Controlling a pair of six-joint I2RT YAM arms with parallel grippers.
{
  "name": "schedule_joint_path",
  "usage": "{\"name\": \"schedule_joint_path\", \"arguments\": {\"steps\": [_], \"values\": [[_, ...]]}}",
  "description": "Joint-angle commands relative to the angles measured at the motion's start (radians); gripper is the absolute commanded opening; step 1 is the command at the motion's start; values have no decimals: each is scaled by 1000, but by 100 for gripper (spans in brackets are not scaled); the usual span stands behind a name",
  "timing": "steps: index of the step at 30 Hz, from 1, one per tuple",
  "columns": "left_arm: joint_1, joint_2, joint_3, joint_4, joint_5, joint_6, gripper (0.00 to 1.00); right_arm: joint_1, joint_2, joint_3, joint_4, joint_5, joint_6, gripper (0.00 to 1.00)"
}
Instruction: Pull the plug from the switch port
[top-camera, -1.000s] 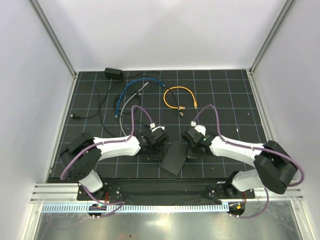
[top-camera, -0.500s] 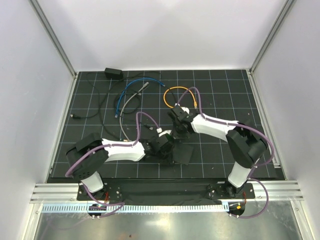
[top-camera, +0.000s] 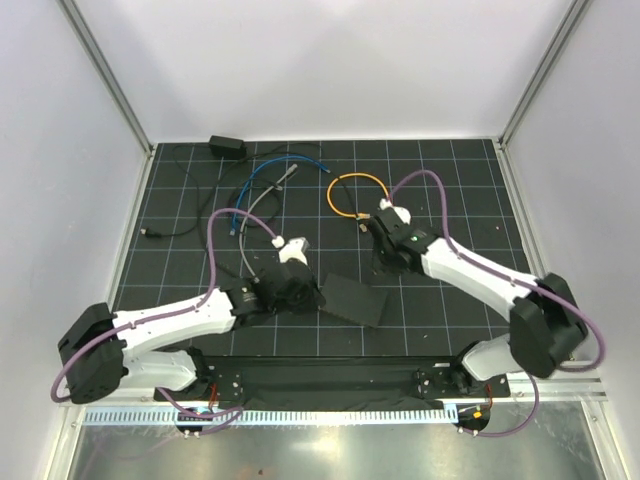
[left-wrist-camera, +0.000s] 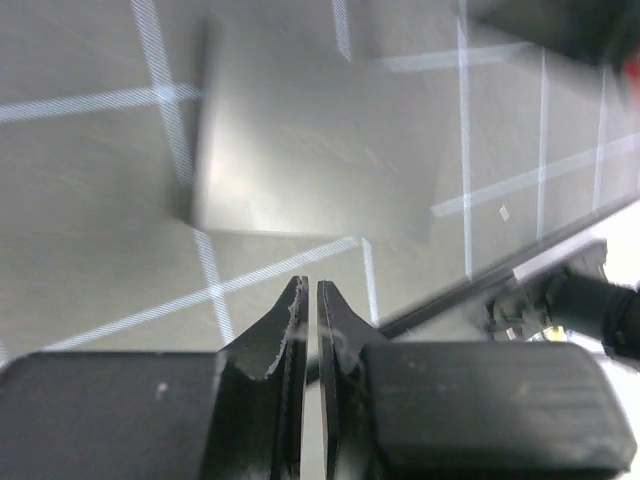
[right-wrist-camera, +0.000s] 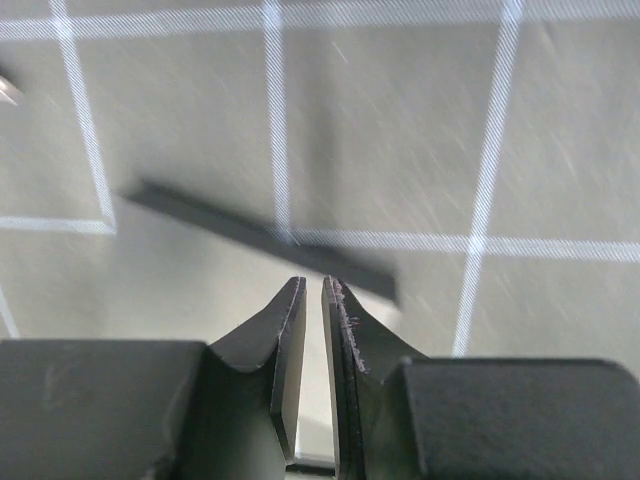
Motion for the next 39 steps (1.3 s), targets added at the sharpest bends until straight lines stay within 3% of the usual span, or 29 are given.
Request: {"name": "schedule_joint_path", "arguments": {"steps": [1,5,11,23,30,39], "values": [[100,-14,42,-113,-37,91,12,4,-103,-97,-52,33,42,22],[258,40,70,-124,102,155,10,3,-203,-239,-55,27,85,22],[334,155,105,-101,153,206,8,4,-277,-340,-55,19,109,22],[343,380,101,43,333,179,5,15,-183,-376,133,-142,128,22],[322,400,38,141,429,119,4,17,-50,-288,212,-163,128,22],[262,313,-22,166,357,33,4,17,78,-122,207,-168,90,22]]}}
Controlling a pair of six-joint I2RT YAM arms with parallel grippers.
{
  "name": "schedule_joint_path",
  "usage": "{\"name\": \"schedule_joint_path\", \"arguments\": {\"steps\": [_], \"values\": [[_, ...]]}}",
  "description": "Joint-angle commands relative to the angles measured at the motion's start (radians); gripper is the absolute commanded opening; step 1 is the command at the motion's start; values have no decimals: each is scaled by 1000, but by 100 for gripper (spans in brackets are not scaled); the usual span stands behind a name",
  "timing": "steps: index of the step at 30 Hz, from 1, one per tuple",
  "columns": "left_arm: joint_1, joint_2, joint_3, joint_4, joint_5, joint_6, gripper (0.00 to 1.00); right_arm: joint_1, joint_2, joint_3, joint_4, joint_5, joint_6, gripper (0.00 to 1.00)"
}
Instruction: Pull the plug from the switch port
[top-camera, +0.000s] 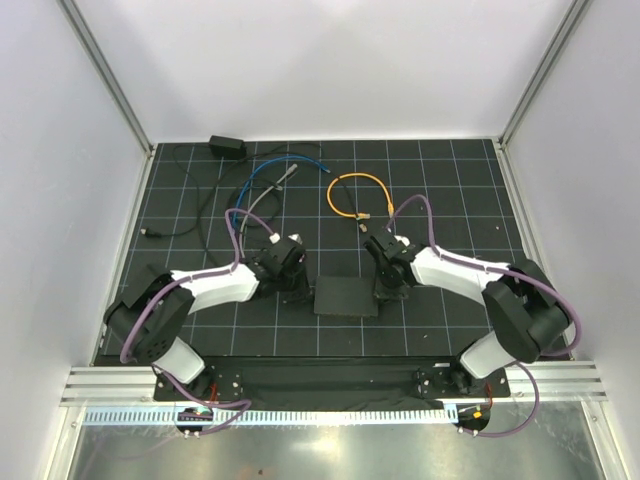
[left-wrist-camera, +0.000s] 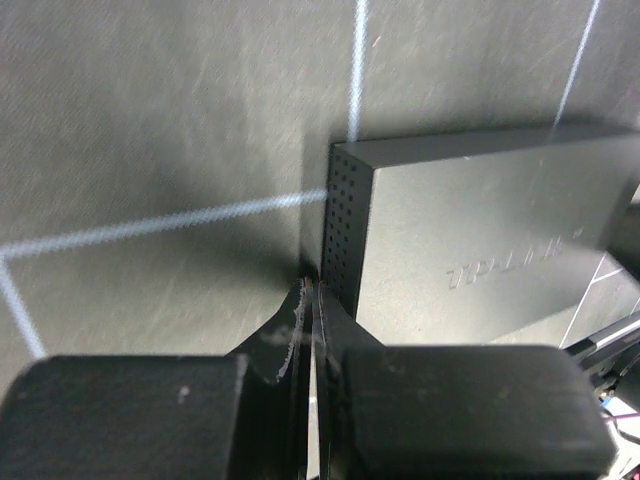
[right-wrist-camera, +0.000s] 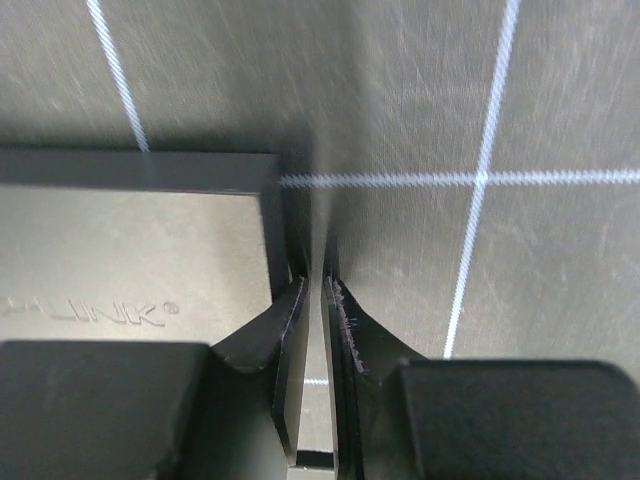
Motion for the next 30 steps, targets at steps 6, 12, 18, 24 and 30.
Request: {"name": "schedule_joint_path", "arguments": {"steps": [6,12,18,24,30], "values": [[-45,-106,-76,54,57,-86,4,14,76,129,185,-114,0,22],[-44,-318,-71,-138,-183,-72,12,11,65,243,25,109,-86,22],[-41,-621,-66,-293,-371,-61,39,11,-60,182,-80,319,-137,30],[-38,-744,-85,-299,-351,-68,52,12,-207,38,-48,241,-110,72],[-36,-838,-166,-255,-326,-103,63,12,-321,-51,-14,182,-90,100]]}}
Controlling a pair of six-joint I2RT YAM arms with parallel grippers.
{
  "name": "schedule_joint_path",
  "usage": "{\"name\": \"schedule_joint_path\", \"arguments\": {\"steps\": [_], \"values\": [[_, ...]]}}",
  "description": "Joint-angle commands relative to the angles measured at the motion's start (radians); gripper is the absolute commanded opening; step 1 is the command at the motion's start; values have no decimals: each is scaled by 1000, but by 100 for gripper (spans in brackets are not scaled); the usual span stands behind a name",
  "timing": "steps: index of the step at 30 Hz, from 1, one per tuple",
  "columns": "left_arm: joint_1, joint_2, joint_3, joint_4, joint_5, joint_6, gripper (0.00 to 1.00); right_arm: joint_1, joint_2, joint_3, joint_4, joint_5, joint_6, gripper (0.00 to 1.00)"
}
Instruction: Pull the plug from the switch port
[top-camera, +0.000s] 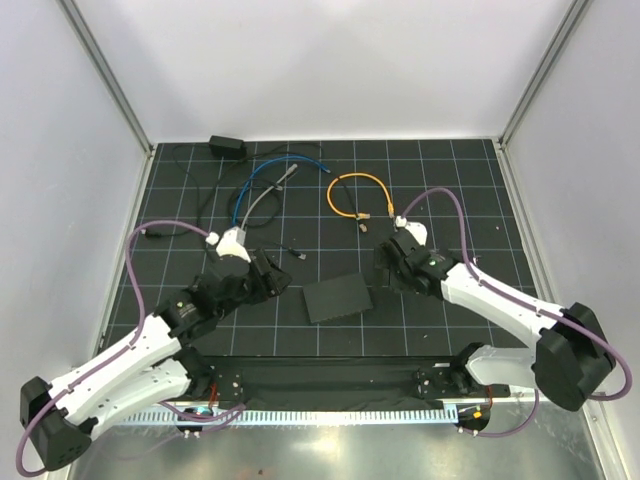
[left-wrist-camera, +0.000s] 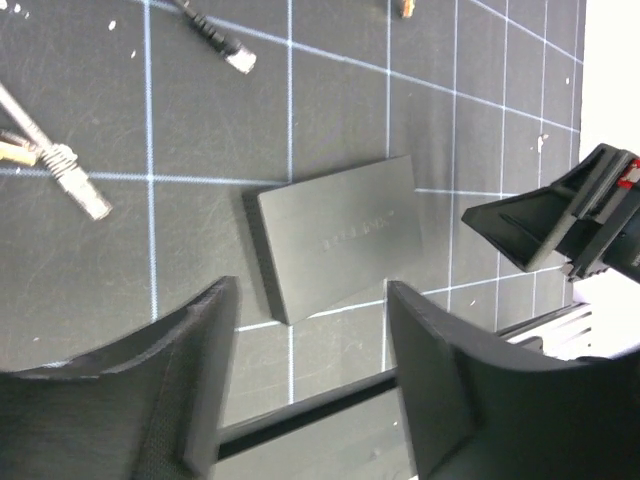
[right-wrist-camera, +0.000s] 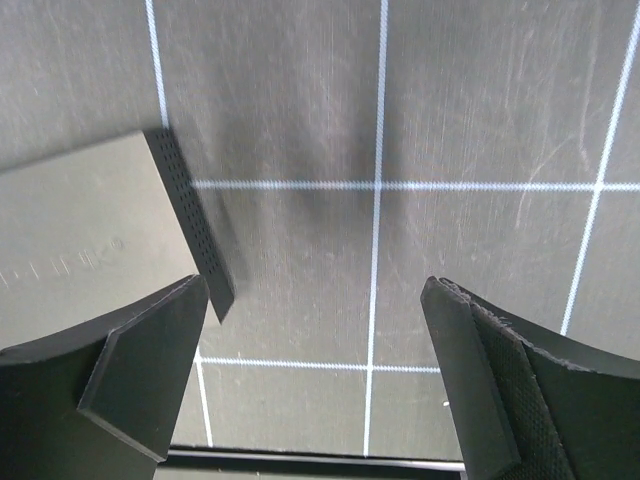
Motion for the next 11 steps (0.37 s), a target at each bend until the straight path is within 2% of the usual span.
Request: {"name": "schedule_joint_path", "arguments": {"steps": [1,6,11], "values": [[9,-73,-61,31,-1,-33,68,3,-44,-30,34,-44,10,100],[35,-123,-135,100,48,-53,74,3,-55,-53,58,-84,-1,100],[73,-145,-189,187,124,-46,75,3,-120,-100,166,-167,-44,100]]}}
